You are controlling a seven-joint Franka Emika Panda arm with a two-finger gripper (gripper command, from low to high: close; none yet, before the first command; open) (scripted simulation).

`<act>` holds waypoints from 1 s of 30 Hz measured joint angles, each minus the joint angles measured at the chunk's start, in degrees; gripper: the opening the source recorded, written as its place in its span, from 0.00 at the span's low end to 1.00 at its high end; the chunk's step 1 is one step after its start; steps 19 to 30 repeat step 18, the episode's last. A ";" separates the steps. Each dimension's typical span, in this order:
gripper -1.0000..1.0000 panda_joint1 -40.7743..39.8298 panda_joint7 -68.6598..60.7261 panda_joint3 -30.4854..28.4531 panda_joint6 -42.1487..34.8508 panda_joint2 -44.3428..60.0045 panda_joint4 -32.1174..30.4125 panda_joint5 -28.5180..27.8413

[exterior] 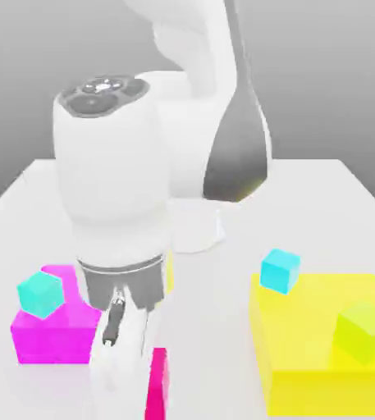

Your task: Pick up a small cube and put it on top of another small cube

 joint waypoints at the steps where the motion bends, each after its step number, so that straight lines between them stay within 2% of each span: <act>1: 0.00 1.48 2.30 1.18 -0.31 -1.65 -1.37 -0.22; 4: 0.00 9.20 10.19 5.18 -1.03 -5.97 -5.23 -1.10; 7: 0.00 17.27 21.72 8.11 1.69 -4.98 -8.06 -3.93; 8: 1.00 17.75 23.36 8.11 3.10 -3.95 -8.65 -4.61; 14: 1.00 17.95 24.14 8.10 3.75 -3.43 -8.95 -4.90; 18: 1.00 18.03 23.21 8.20 -1.94 -7.82 -7.51 -2.87; 30: 1.00 18.03 23.21 8.20 -1.94 -7.82 -7.51 -2.87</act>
